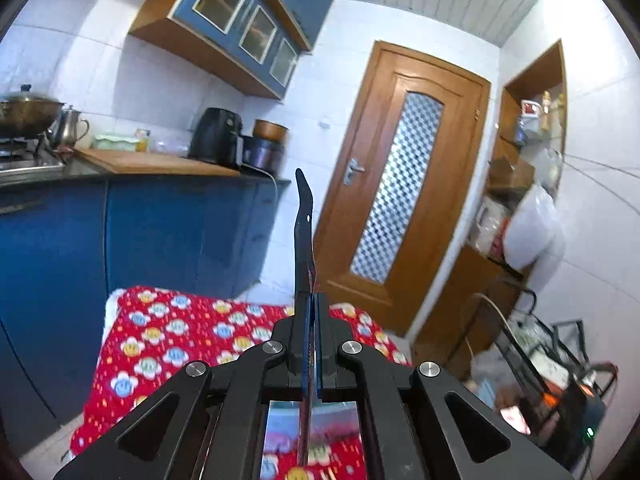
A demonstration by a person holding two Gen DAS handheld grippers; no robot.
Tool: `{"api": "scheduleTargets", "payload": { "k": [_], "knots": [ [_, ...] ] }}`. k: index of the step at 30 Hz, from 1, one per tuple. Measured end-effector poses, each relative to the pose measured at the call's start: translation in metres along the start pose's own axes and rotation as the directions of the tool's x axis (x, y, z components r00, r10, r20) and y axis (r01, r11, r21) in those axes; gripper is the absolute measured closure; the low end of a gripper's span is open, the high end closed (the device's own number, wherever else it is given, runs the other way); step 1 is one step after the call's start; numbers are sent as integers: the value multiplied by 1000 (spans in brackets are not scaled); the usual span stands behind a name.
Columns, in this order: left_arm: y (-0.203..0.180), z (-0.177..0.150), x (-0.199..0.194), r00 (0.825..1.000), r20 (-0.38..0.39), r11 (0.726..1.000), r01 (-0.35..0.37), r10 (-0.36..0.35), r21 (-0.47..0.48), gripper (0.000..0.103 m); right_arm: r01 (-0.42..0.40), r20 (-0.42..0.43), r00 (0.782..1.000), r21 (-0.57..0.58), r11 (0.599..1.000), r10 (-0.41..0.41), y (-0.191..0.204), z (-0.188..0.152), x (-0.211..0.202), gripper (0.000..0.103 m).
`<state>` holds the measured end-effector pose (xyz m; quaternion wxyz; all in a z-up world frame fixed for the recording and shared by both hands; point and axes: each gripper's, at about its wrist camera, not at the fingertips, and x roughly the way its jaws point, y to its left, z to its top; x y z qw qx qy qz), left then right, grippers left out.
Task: Organize utensils
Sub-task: 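Insert the knife into the caddy with the left tool while the right tool inserts the wooden fork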
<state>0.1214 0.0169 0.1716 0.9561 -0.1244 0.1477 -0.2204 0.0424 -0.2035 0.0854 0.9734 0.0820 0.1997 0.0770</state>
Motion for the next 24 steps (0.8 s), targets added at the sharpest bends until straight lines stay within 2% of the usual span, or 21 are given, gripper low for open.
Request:
{"api": "scheduleTargets", "payload": {
  "k": [6,14,19,24],
  "knots": [
    [7,8,30,997,41,998,-59,59,6,102,18,44,999,-9,1000,-18,-2,15,4,99],
    [17,-4,64,993,51,994,-107,106,30,102,62,149,987,-42,997,-55,-2,56,27,99],
    [22,-16,78,993,41,993,-110,108,41,102,135,240,964,-80,988,-112,3,82,53,99],
    [25,-28,87,994,23,993,-108,107,48,102,205,295,940,-91,975,-170,3,100,81,99]
  ]
}}
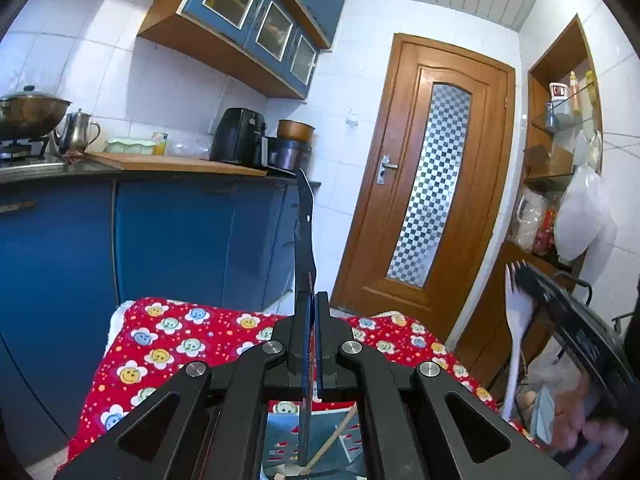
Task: Organize utensils
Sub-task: 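Insert the knife into the caddy with the left tool while the right tool inserts the wooden fork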
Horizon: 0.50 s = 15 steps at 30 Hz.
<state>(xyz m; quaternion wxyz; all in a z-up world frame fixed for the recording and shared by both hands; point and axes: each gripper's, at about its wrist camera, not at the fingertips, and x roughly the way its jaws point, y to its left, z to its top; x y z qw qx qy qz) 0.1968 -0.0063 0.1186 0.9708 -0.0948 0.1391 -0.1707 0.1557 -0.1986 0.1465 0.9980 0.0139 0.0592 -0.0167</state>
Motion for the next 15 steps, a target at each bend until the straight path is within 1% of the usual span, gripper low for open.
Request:
{"api": "scheduleTargets", "payload": {
  "k": [5,11,14,15],
  "knots": [
    [2,-11,9,999,-32,1000,1,-1,3,102,46,13,999,-34,998,-45,4,-10,25,99],
    [4,-17,9,998,-58,1000,1,-2,-2,101,41,-26,999,-46,998,-43,4,-27,37,99],
    [3,-16,7,998,-69,1000,0,0,-5,97,30,-43,999,-50,998,-32,4,-31,37,99],
    [4,-17,7,997,-72,1000,1,-1,-6,94,28,-47,998,-54,998,-31,4,-31,38,99]
  ]
}}
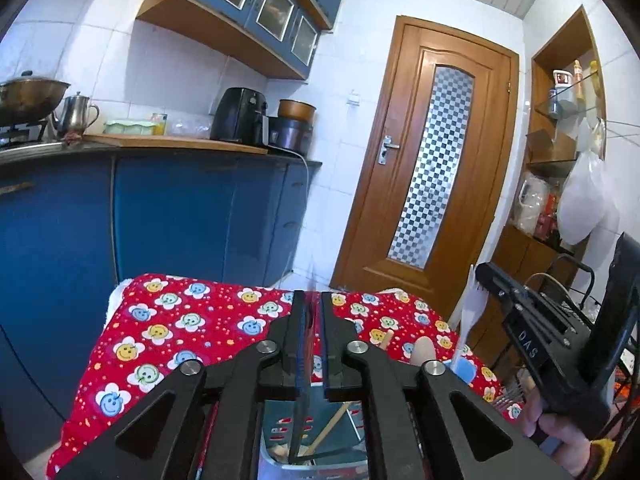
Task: Organize utensils
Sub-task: 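Insert the knife into the caddy with the left tool while the right tool inserts the wooden fork, then grasp a wooden chopstick with the left tool while the right tool grasps the other chopstick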
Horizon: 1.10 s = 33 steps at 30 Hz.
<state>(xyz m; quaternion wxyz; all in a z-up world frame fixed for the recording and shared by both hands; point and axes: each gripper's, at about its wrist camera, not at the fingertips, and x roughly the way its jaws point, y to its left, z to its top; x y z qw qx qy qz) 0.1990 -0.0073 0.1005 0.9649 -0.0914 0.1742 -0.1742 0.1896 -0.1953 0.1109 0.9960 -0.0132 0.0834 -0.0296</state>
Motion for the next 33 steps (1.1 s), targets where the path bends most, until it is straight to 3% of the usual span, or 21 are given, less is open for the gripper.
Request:
{"api": "scheduleTargets", "payload": {
  "k": [6,9,19,33],
  "knots": [
    [-5,0,-8,1000,-15,1000,18,-18,1,82,-83,-45,995,22,996,84,1,-3,-6,98],
    [-8,2,-17,999,-13,999,34,-34,-2,77,-106,-41,993,38,994,108,0,-1,-16,91],
    [-17,-4,-48,997,-52,998,59,-59,-7,75,-153,-51,986,102,983,159,-4,2,-67,84],
    [-34,-28,-96,993,-115,998,33,-27,49,75,-187,-131,968,190,964,213,-11,-21,-131,77]
  ]
}}
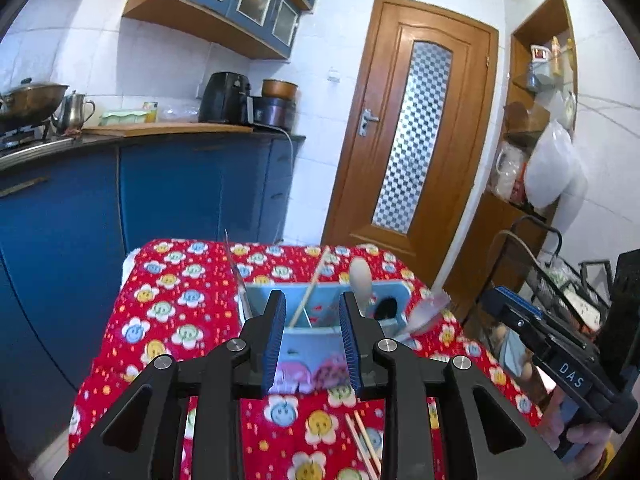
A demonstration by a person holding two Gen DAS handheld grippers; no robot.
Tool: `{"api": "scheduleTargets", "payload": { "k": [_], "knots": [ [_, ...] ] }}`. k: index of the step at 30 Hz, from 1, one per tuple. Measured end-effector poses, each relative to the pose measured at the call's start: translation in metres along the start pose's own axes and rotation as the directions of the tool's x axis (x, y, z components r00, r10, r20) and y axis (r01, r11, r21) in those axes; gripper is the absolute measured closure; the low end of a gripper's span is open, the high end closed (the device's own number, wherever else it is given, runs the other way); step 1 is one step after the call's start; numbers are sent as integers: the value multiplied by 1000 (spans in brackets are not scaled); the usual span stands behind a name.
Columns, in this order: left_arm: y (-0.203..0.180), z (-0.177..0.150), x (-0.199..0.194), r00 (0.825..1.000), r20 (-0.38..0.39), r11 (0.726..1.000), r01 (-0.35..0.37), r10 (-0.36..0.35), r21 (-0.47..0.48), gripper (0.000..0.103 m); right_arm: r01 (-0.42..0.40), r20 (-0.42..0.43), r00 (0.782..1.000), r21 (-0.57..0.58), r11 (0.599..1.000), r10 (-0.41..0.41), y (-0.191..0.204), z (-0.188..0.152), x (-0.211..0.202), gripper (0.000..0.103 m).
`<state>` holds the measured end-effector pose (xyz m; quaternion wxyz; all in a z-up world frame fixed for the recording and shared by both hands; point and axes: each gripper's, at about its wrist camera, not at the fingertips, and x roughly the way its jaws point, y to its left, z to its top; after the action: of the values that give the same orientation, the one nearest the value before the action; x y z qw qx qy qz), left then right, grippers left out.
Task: Organize utensils
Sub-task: 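Grasp a wooden chopstick with the left tool while the right tool grasps the other chopstick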
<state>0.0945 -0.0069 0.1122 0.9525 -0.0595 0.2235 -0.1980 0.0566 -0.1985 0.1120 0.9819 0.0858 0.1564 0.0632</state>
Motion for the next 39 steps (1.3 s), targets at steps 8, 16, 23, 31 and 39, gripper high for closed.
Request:
{"api": "scheduleTargets", "payload": {
  "k": [8,16,23,31,39],
  "knots": [
    [-10,-28,-3,993,-115,999,18,-21,-29,75,-4,-71,997,41,999,7,-5,-22,-24,72],
    [-16,-63,16,957,-289,998,12,-28,-59,75,-13,-138,990,83,996,24,-14,-46,-36,67],
    [-28,-83,33,909,-415,999,13,-31,-47,75,-9,-182,983,124,992,32,-29,-61,-36,63],
    [-41,-98,49,849,-528,1000,14,-21,-18,75,-5,-202,979,166,986,39,-47,-73,-39,61],
    [-50,-109,56,820,-573,1000,-1,1,2,75,-7,-208,977,206,979,50,-59,-83,-40,60]
  ]
}}
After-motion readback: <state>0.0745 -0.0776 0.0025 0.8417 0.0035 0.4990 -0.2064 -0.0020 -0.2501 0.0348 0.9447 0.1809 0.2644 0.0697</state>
